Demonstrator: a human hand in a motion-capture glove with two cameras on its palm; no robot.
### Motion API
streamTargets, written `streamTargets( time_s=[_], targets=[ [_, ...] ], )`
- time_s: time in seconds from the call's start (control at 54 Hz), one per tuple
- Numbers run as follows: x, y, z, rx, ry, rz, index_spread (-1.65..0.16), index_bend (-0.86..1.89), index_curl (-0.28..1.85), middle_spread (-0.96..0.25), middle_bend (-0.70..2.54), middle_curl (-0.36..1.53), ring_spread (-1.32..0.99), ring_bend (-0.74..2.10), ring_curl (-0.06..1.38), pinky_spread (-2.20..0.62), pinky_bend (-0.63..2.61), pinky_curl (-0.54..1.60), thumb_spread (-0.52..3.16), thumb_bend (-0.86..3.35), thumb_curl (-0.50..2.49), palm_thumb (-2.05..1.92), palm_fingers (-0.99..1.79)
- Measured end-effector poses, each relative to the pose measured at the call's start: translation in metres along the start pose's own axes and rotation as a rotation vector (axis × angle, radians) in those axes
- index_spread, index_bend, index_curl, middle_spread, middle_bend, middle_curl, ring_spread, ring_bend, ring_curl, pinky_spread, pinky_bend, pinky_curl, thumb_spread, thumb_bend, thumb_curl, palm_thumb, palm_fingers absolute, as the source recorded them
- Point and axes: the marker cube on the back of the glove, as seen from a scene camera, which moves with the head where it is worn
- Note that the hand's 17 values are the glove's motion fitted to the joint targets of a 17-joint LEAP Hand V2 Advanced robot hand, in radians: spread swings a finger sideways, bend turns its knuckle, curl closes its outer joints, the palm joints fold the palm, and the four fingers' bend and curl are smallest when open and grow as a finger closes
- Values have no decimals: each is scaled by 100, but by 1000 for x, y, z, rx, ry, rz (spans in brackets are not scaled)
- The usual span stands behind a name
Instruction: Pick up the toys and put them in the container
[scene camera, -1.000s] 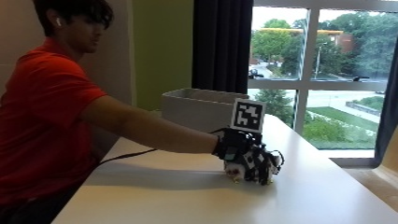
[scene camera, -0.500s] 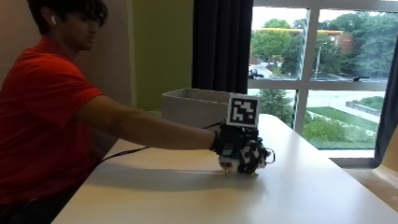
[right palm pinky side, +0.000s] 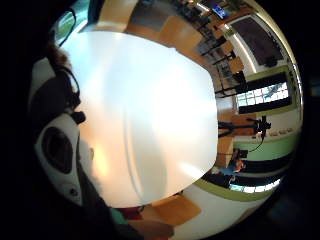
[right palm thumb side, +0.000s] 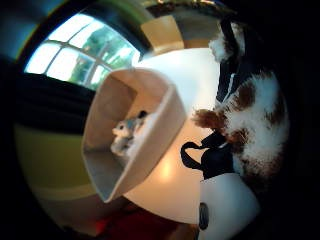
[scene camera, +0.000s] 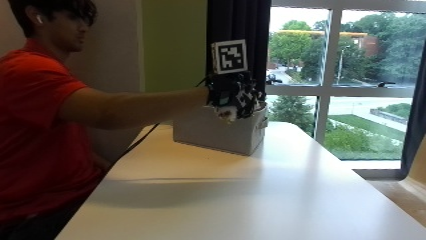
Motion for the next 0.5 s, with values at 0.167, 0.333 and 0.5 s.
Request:
streamTargets(
  time_s=[0.167, 0.333, 0.5],
  targets=[
    [-51, 0, -33, 21, -5, -38, -51, 30, 90, -47, 40, 50, -51, 86, 48, -48, 91, 36, 62, 10, 106, 63, 103],
    [-109, -8, -57, 16, 47, -76, -53, 24, 97, -48, 37, 52, -51, 85, 47, -48, 90, 36, 62, 9, 110, 63, 104],
    [-171, -12, -70, 14, 18, -150, -55, 18, 103, -49, 32, 55, -51, 83, 47, -48, 89, 36, 62, 8, 114, 63, 105]
  ],
)
